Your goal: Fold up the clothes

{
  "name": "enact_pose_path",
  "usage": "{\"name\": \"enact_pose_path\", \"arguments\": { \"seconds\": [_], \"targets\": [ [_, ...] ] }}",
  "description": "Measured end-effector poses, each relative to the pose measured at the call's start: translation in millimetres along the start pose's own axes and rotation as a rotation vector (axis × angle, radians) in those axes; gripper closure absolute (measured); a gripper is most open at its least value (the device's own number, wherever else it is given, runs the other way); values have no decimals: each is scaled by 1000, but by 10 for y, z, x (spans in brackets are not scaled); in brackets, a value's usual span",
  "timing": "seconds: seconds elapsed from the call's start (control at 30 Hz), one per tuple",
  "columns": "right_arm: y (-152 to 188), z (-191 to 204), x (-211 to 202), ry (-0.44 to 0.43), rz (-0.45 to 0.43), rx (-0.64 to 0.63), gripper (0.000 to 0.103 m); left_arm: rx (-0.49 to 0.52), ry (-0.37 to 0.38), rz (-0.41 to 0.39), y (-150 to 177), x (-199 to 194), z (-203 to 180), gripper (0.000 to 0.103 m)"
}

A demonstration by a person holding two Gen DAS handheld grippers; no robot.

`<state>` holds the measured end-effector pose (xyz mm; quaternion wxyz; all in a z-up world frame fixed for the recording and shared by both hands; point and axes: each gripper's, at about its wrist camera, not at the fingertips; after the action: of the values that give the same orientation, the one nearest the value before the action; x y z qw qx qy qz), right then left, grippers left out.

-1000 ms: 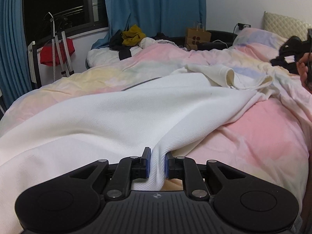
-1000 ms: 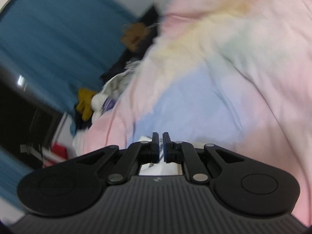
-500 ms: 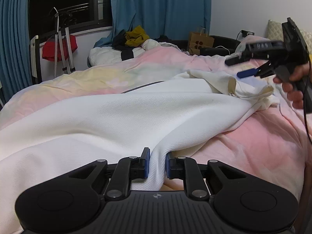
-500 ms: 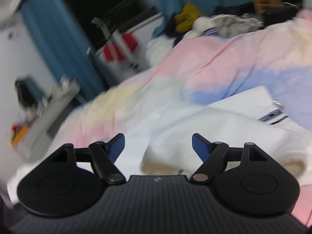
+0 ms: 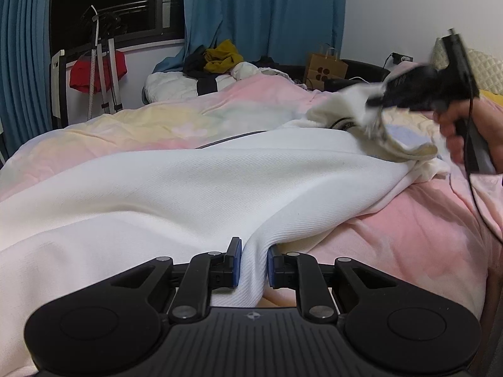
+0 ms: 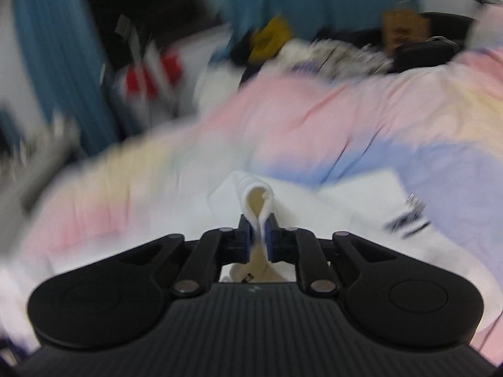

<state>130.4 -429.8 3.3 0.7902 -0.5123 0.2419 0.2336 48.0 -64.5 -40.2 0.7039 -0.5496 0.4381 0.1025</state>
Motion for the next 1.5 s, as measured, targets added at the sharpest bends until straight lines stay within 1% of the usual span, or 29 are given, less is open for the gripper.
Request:
{"name": "enact_pose_path", "arguments": {
  "seconds": [0.1,0.2,0.33,0.43,0.53,0.6,0.67,0.73,0.77,0.83,0.9,0.93,0.97,1.03,1.07,1.17,1.27,1.33,1.37,1.5],
  "targets": [
    [-152,-218,-196,19,-143,125,93,-3,-1,-2,-3,4,-9,86],
    [-318,-456,-186,67,-234,225,93,2,-2,-9,-12,-7,-12,86],
    [-494,-707,7,127,-284,321,93,33,0,-19,-8,-36,-25,86],
    [-619,-820,105,193,-308,339,94,67,9,-28,-10,-62,-31,86],
    [-740,-996,223,242,-284,361,94,96,31,-30,-22,-84,-13,86],
    [-727,-1167,336,274,-240,395,93,114,46,-29,-19,-88,-7,87],
    [-626,-1357,566,289,-169,443,93,133,57,-24,-12,-74,-7,87],
    [-502,-1512,791,280,-98,471,92,126,61,-14,-20,-37,11,87],
    [-440,-1566,858,267,-80,480,91,123,61,-16,-23,-32,15,87],
    [-345,-1636,873,232,-84,501,89,116,62,-18,-29,-23,23,87],
    [-286,-1655,746,168,-130,525,79,109,62,-21,-35,-13,31,87],
    [-263,-1641,655,147,-148,533,68,105,63,-22,-38,-8,34,87],
    [-232,-1612,550,137,-165,541,53,100,60,-23,-39,-7,28,87],
    [-163,-1549,319,114,-187,567,44,98,50,-26,-28,-3,11,87],
    [-110,-1525,211,105,-186,593,42,99,42,-30,-17,-9,-10,87],
    [76,-1454,-108,80,-177,666,41,106,19,-44,21,-44,-78,87],
    [291,-1402,-367,96,-136,749,41,105,0,-56,37,-78,-108,87],
    [443,-1410,-473,138,-88,817,39,88,-8,-68,43,-101,-104,88],
    [526,-1429,-521,145,-76,851,38,79,-11,-73,49,-105,-100,88],
    [858,-1569,-679,142,-88,1021,39,51,-18,-77,37,-123,-77,90]
  ]
}}
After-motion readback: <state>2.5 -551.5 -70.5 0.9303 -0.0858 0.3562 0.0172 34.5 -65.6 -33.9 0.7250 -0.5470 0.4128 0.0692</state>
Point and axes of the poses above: each gripper's, at about its wrist camera, not at the fingertips, and x roughly the way its jaws point, z to its left, y to its underside, and after that the axes turned 11 degrees about z, right-handed
